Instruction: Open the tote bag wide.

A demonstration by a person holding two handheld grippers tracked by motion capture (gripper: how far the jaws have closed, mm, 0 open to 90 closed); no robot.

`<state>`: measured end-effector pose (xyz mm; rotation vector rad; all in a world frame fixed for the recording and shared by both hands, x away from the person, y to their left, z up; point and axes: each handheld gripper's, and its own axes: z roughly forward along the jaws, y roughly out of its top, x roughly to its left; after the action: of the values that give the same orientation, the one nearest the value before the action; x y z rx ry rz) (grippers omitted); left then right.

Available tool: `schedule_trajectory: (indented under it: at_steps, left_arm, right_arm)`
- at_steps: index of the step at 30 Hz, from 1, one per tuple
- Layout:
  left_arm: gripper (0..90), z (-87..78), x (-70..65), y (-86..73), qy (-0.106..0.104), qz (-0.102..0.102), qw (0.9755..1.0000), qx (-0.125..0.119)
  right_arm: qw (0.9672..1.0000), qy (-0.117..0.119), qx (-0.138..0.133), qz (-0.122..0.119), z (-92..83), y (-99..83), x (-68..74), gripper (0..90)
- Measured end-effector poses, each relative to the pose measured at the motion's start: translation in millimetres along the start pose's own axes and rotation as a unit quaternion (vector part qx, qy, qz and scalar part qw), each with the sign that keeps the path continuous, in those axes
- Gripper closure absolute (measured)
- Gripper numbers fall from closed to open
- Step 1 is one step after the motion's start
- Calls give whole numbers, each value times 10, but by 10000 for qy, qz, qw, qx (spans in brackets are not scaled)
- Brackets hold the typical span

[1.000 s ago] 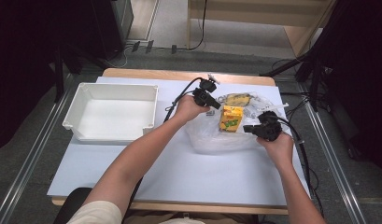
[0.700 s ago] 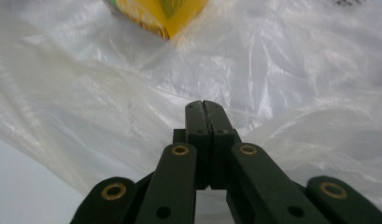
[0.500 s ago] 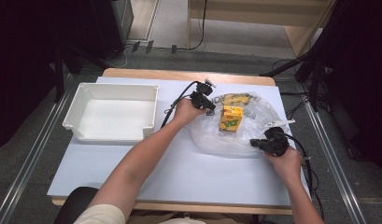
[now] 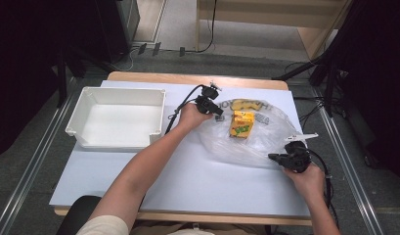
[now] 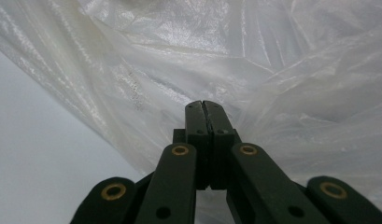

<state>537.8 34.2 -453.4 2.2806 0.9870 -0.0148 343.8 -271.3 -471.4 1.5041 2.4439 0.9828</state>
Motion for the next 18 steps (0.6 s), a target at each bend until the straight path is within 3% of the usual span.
schedule_trajectory:
  at_steps: [5,11,14,18]
  left_arm:
    - [873,-125,-63,14,-225,19,9997,-133]
    - [779,-256,-147,0,-370,95,9990,-219]
    - [724,-346,-183,-3,-566,49,9982,-207]
    - [630,-514,-286,-34,-653,249,9970,-323]
  right_arm:
    - [9999,99,-57,72,-9,30,11,885]
    - [9997,6,-234,-10,-75,78,41,860]
    - [9993,50,-381,-5,-115,111,74,850]
    - [9984,139,-545,-28,-151,173,156,795]
